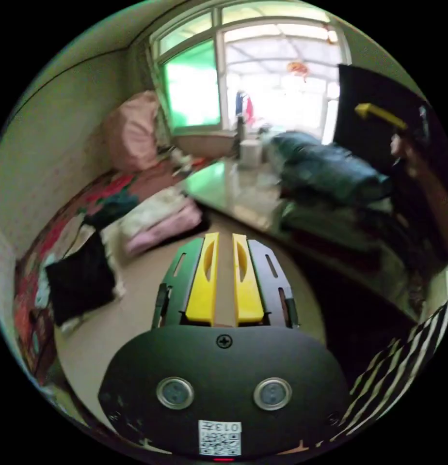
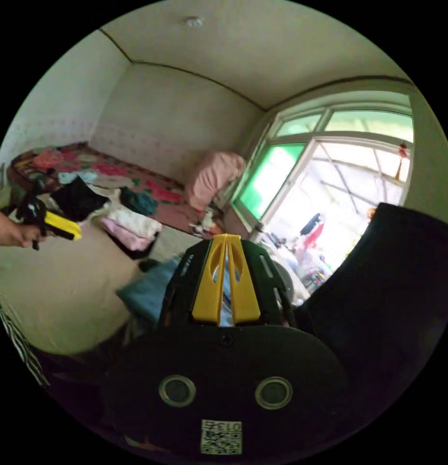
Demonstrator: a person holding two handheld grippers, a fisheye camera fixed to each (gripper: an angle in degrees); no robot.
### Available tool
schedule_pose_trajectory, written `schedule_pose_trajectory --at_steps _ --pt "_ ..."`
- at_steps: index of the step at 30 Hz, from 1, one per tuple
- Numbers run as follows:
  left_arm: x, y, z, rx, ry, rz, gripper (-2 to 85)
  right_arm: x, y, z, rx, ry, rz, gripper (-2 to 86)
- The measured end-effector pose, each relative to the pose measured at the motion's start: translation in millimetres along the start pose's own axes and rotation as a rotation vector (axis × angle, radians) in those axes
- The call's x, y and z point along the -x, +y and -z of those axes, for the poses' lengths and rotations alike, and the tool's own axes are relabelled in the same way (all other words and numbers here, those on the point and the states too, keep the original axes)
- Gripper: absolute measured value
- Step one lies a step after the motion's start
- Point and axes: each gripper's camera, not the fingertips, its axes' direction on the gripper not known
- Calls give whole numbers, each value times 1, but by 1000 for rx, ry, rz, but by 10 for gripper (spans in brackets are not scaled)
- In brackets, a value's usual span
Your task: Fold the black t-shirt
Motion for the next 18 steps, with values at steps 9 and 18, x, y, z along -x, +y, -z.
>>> schedule_pose_trajectory --at_steps 9,18 --pt "229 189 -10 255 -141 350 147 298 -85 -100 168 -579 -75 67" --pt "305 163 -103 212 -255 93 219 503 -150 -243 351 -735 -186 63"
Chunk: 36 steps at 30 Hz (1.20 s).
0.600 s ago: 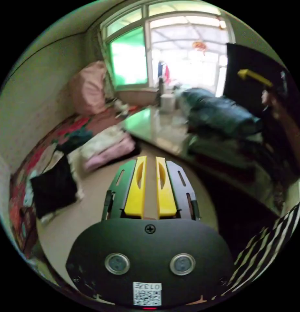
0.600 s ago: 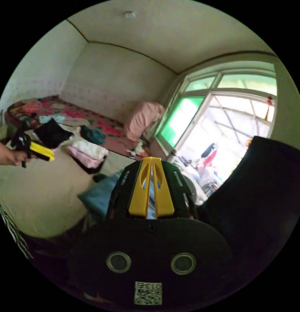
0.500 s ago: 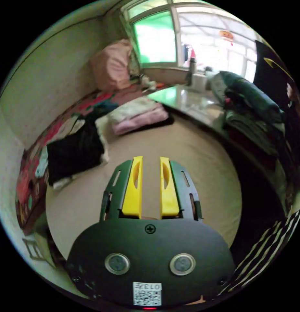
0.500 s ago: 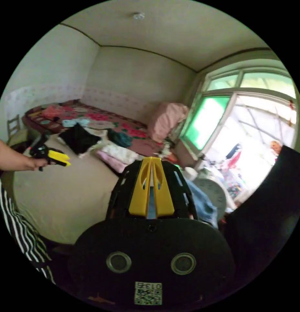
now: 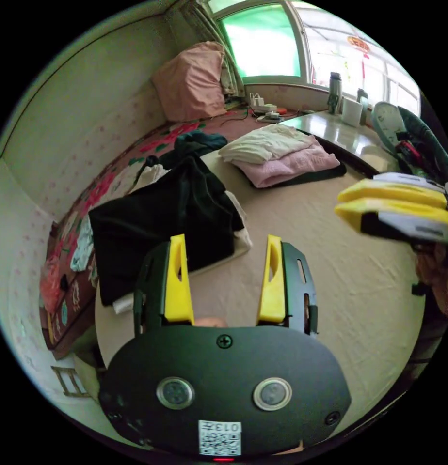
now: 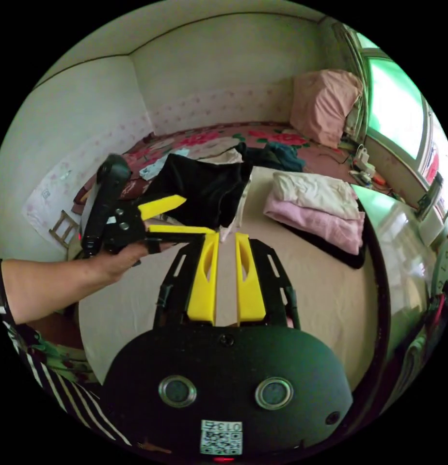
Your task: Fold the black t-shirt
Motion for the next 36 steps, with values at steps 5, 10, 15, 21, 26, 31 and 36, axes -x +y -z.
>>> schedule_pose_trajectory --at_steps 5,10,15,21,26,31,36 --pt "33 -11 -88 174 -55 -39 156 -8 -56 -70 105 -58 -43 66" --pt "130 44 -82 20 162 128 32 -9 -92 -108 104 -67 -19 61" --pt "283 206 -50 -343 562 631 21 3 -130 -151 74 -62 41 89" --pt "362 360 -23 -435 471 842 17 75 -169 -196 -3 85 431 91" --pt "386 414 -10 -434 387 860 15 100 -190 -225 148 134 589 21" --pt "406 440 22 -482 327 795 13 109 -212 -161 29 201 628 7" --pt "415 462 97 -575 247 680 11 101 -229 -34 -192 241 571 5"
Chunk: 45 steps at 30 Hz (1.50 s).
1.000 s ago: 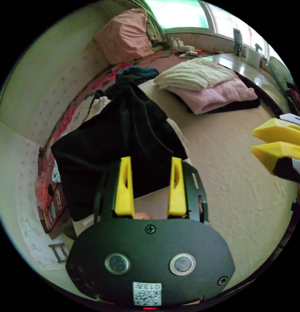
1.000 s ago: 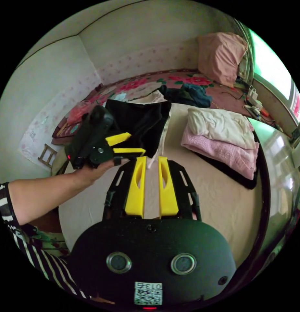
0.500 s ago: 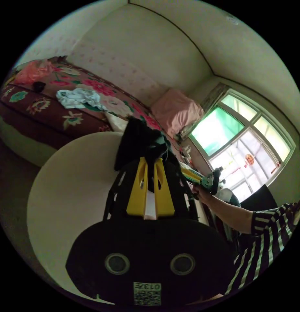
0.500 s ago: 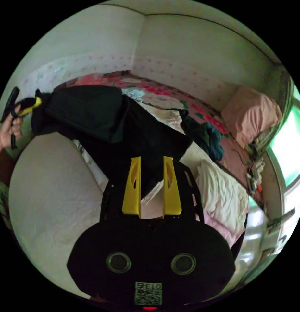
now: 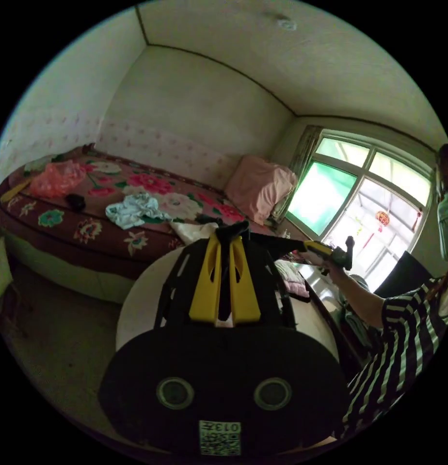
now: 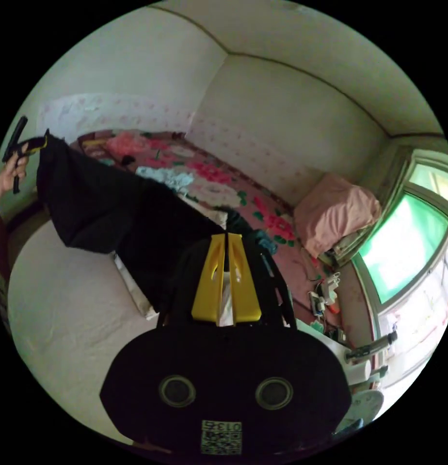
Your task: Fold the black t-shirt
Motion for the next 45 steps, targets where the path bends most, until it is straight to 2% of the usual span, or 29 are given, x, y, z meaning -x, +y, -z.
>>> schedule_pose_trajectory --at_steps 3,8,14,16,18,21,24,30,34,38,40,43,45 --pt "-10 -3 51 -46 -4 -53 10 -37 9 91 -75 14 -95 5" --pt "-34 7 131 -91 20 -163 10 -62 65 253 -174 204 -147 5" --pt "-49 9 196 -182 198 -200 9 -64 114 393 -239 404 -245 5" --pt "-45 7 198 -191 218 -187 9 -66 121 411 -235 438 -279 5" --pt "-26 5 169 -98 161 -124 9 -71 128 406 -191 424 -294 5" --pt "13 12 99 63 150 22 8 -93 141 359 -65 267 -364 5" --pt "27 15 53 111 177 80 7 -110 148 319 -30 141 -440 6" --pt "-29 -34 66 18 126 -164 6 -129 121 356 -190 178 -383 6" --pt "-37 -40 95 -117 208 -192 7 -142 138 399 -279 212 -405 6" --pt "-33 -41 114 -197 288 -170 8 -149 164 430 -289 247 -432 6" --pt "-33 -44 115 -193 296 -175 9 -152 174 441 -297 248 -443 6" --pt "-33 -52 90 -95 209 -180 15 -155 185 440 -265 263 -442 6" --pt "-24 -48 30 55 84 -149 23 -155 190 416 -194 229 -455 6"
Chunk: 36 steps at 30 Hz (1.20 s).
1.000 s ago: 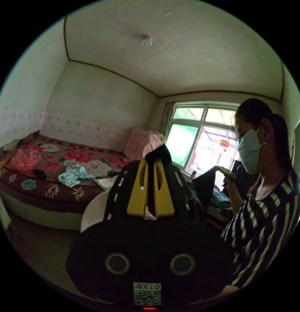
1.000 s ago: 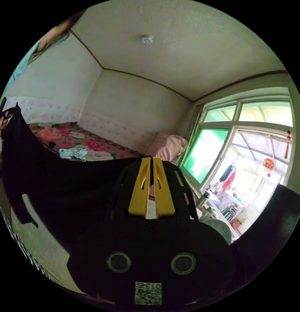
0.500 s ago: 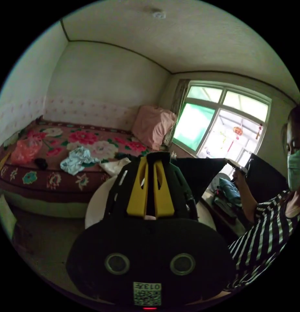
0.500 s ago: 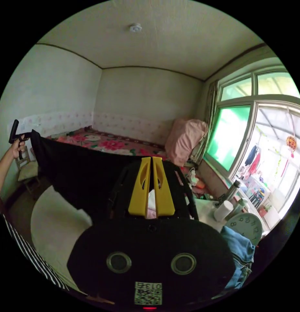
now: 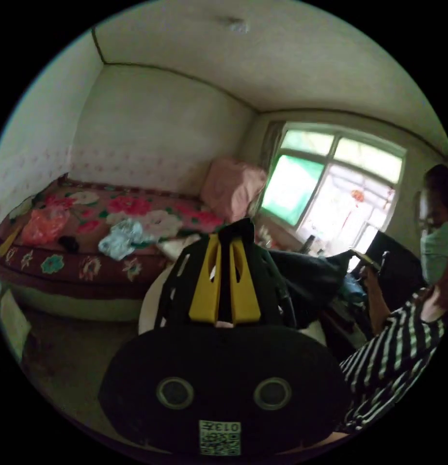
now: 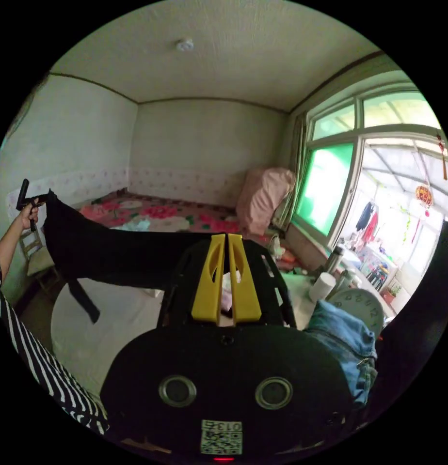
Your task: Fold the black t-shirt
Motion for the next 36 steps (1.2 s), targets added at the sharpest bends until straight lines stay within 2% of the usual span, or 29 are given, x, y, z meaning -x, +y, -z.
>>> schedule_pose_trajectory --at_steps 1,3,5,8,10,13,15,16,17,19,20,21,23,25,30,31,33,36 --pt "6 3 -21 64 -37 15 26 4 11 -24 79 -20 -4 6" --pt "37 37 -112 325 -155 105 57 16 34 -64 207 -61 -17 7" --pt "60 78 -166 464 -138 224 83 39 72 -116 363 -131 -1 7" --pt "67 137 -200 505 -36 341 109 73 112 -159 522 -171 87 7" --pt "59 163 -195 489 -49 364 117 82 126 -169 547 -152 96 7" --pt "6 204 -187 566 -70 209 123 77 133 -173 552 -171 45 7" --pt "-61 246 -202 755 -99 -46 131 70 136 -172 552 -187 6 7" --pt "-74 258 -206 804 -138 -84 132 65 137 -172 558 -192 -10 7" --pt "-88 277 -208 822 -220 -95 138 62 138 -171 560 -189 -14 7" --pt "-84 294 -203 745 -345 -10 151 59 139 -169 563 -187 -21 7" --pt "-72 299 -202 708 -358 111 163 58 140 -168 566 -189 -26 7" --pt "-61 302 -209 706 -279 213 164 58 140 -167 567 -190 -28 7" --pt "-55 307 -231 764 -181 237 157 58 139 -163 559 -190 -21 7" --pt "-55 311 -249 806 -204 177 139 57 139 -159 554 -193 -24 7" --pt "-40 321 -270 879 -111 226 44 50 132 -137 508 -190 -22 7" --pt "-40 321 -268 871 -62 226 41 47 129 -129 493 -184 -19 7" --pt "-37 324 -258 834 167 255 42 40 125 -115 464 -180 -16 7" --pt "-23 346 -242 811 172 329 78 31 121 -92 430 -200 -5 7"
